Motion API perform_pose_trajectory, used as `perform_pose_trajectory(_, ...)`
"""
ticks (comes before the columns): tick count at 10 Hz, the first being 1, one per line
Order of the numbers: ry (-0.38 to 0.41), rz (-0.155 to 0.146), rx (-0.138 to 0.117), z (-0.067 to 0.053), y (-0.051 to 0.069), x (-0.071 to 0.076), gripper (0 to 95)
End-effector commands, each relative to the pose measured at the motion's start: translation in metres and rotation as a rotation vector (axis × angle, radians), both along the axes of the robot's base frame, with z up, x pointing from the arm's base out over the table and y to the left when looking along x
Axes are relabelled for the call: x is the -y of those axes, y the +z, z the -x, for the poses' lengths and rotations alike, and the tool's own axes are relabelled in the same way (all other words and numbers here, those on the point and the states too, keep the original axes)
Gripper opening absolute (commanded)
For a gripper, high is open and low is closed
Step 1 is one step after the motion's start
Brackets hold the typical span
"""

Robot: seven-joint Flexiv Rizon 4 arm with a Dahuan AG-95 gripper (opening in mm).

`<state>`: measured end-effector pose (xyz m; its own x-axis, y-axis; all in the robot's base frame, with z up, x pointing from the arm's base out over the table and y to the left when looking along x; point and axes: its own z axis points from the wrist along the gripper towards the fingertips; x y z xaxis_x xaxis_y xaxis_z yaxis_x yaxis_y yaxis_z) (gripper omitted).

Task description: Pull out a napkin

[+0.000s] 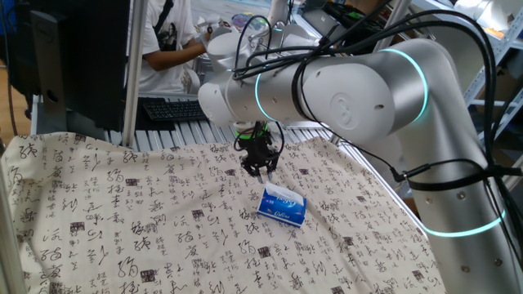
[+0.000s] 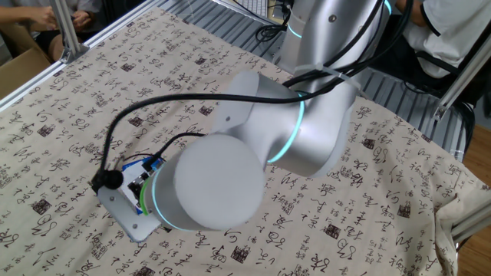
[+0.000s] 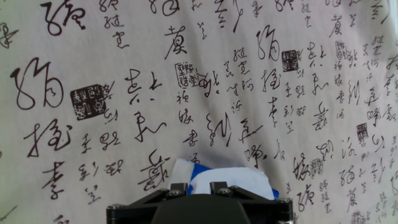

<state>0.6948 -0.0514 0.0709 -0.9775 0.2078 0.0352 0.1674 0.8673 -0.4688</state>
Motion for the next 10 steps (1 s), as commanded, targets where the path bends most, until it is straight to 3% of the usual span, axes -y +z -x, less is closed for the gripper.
perform_pose_trajectory(1, 0.001, -0.003, -0.001, -0.0043, -0.0013, -0.0004, 19.0)
perform_pose_trajectory(10, 0.01, -0.001, -0.011, -0.0064, -0.0057, 0.0043, 19.0)
